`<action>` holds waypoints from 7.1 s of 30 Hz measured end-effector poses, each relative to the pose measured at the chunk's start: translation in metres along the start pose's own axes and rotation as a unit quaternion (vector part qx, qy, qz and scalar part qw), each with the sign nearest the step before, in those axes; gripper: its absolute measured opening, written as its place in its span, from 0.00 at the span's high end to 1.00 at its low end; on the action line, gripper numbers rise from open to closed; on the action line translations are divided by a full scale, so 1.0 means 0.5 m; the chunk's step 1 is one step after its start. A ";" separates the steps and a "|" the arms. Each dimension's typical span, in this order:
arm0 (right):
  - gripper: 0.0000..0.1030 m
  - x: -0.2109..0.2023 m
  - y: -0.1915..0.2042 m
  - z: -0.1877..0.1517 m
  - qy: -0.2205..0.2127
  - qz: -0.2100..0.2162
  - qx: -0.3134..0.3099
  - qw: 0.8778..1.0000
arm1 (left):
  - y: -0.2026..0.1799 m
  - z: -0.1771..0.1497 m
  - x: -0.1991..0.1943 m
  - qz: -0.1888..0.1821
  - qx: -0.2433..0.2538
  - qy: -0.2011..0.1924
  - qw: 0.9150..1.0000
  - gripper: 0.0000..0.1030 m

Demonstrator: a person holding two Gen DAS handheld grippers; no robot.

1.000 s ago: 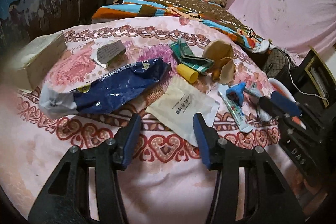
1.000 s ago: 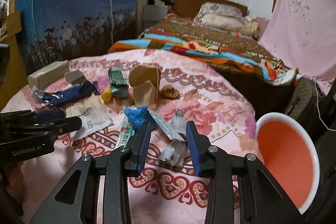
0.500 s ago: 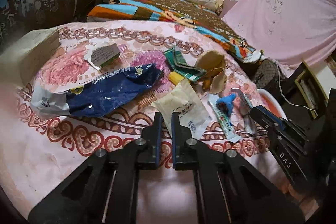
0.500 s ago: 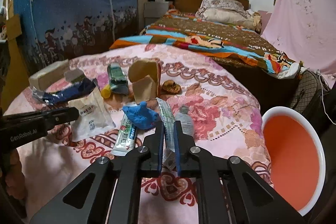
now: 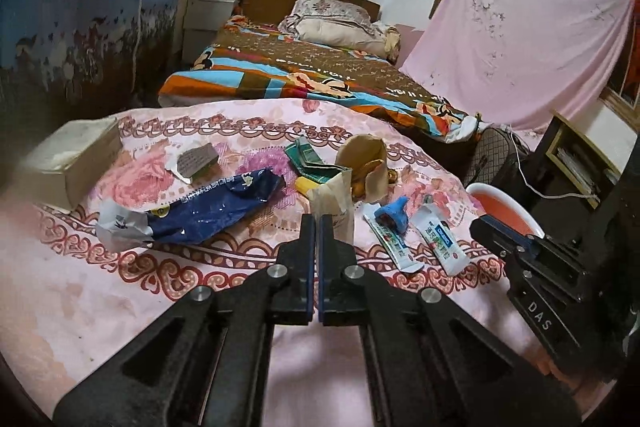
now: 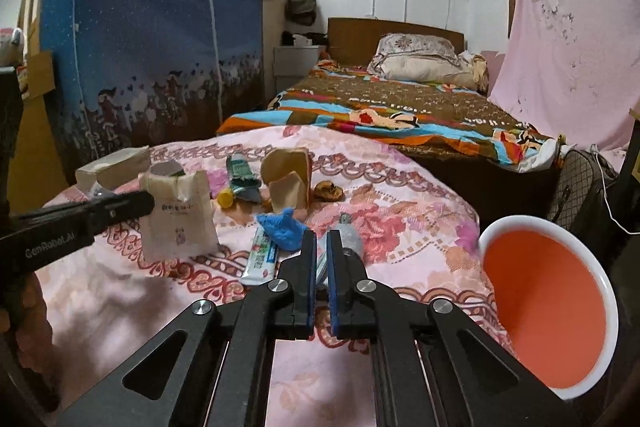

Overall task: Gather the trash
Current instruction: 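Close the right tool on the white-and-blue toothpaste tube, then carry the toothpaste tube in the right tool over the orange bucket and release, then bring the right tool back over the trash on the bed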

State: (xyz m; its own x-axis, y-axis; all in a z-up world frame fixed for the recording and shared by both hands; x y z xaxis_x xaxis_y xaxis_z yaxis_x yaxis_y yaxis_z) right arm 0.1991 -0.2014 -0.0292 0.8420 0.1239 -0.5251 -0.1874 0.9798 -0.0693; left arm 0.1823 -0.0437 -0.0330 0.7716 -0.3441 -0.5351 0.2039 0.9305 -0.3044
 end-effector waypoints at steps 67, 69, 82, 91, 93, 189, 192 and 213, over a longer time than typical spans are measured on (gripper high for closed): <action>0.85 0.128 0.025 -0.002 0.149 0.055 -0.008 0.987 | 0.038 -0.013 0.050 -0.017 -0.056 0.052 0.997 1.00; 0.84 0.132 0.021 -0.004 0.155 0.060 0.000 0.986 | 0.038 -0.014 0.050 -0.017 -0.057 0.053 0.997 1.00; 0.77 0.146 0.049 -0.007 0.170 0.028 -0.039 0.984 | 0.038 -0.017 0.052 -0.017 -0.058 0.058 0.997 1.00; 0.84 0.127 0.049 -0.012 0.154 0.012 -0.037 0.987 | 0.022 -0.015 0.031 -0.016 -0.036 0.033 0.999 1.00; 0.85 0.110 0.042 -0.013 0.141 0.010 -0.027 0.990 | 0.017 -0.013 0.021 -0.013 -0.028 0.021 0.999 1.00; 0.00 -0.256 -0.232 0.033 -0.209 -0.174 0.131 0.953 | -0.203 0.075 -0.024 -0.081 0.099 -0.162 0.979 0.11; 0.00 -0.256 -0.201 0.038 -0.222 -0.161 0.120 0.954 | -0.173 0.073 -0.044 -0.062 0.090 -0.177 0.978 0.11; 0.00 -0.187 -0.029 0.028 -0.241 -0.107 0.042 0.964 | -0.048 0.027 -0.080 0.038 0.094 -0.219 0.970 0.11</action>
State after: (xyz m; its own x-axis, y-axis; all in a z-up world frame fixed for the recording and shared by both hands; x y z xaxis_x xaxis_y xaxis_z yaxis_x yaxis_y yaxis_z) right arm 0.1304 -0.2252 0.0327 0.9978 -0.0429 -0.0505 0.0403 0.9978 -0.0527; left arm 0.1547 -0.0506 0.0062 0.9625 -0.2255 -0.1511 0.2109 0.9717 -0.1068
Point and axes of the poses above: each gripper's, at about its wrist camera, not at the fingertips, and x roughly the way its jaws point, y to its left, z to its top, the point moved 2 cm from there along x, roughly the way its jaws point, and after that the axes turned 5 degrees about -z, right-handed, at the moved point
